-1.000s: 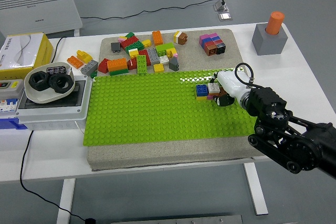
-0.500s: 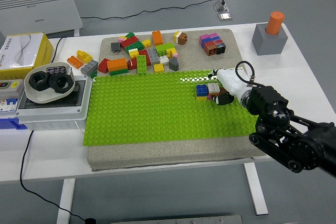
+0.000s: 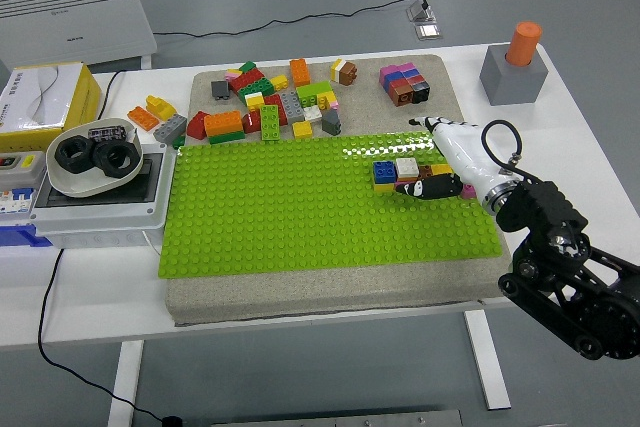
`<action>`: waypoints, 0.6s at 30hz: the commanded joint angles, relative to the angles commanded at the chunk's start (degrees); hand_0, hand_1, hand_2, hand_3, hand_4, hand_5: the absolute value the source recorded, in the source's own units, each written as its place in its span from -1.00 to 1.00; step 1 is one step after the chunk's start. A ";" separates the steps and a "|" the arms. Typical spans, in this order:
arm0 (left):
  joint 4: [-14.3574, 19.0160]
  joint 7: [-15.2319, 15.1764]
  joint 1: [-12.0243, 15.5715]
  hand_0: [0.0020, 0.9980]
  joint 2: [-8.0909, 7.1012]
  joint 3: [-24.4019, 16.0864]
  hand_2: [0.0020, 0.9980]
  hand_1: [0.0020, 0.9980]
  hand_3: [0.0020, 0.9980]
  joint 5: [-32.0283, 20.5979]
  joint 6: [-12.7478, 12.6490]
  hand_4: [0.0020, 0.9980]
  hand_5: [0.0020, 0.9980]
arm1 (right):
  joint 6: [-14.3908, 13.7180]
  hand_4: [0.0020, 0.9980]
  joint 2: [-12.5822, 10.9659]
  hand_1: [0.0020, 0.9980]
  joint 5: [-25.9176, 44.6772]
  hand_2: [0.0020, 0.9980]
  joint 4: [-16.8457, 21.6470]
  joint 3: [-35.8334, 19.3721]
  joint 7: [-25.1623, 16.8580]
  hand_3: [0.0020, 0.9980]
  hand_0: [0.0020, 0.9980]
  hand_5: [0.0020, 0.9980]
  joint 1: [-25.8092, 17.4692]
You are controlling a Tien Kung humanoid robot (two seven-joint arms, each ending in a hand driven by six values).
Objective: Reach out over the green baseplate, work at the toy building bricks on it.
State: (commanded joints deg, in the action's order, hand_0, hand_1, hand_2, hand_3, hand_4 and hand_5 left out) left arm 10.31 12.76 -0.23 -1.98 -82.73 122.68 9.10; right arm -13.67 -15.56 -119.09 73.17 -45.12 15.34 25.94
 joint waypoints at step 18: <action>0.00 0.08 -0.01 0.45 0.17 -0.25 -0.30 -0.36 0.15 0.74 0.15 -0.10 -0.59 | -4.75 1.00 1.75 0.68 0.23 0.79 -4.06 1.55 -1.50 0.17 0.63 0.24 -1.37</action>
State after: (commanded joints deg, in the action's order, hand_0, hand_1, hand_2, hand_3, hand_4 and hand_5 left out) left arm 10.31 12.85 -0.24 -1.81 -82.98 123.42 9.25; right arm -18.41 -13.81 -118.86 69.11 -43.57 13.85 24.57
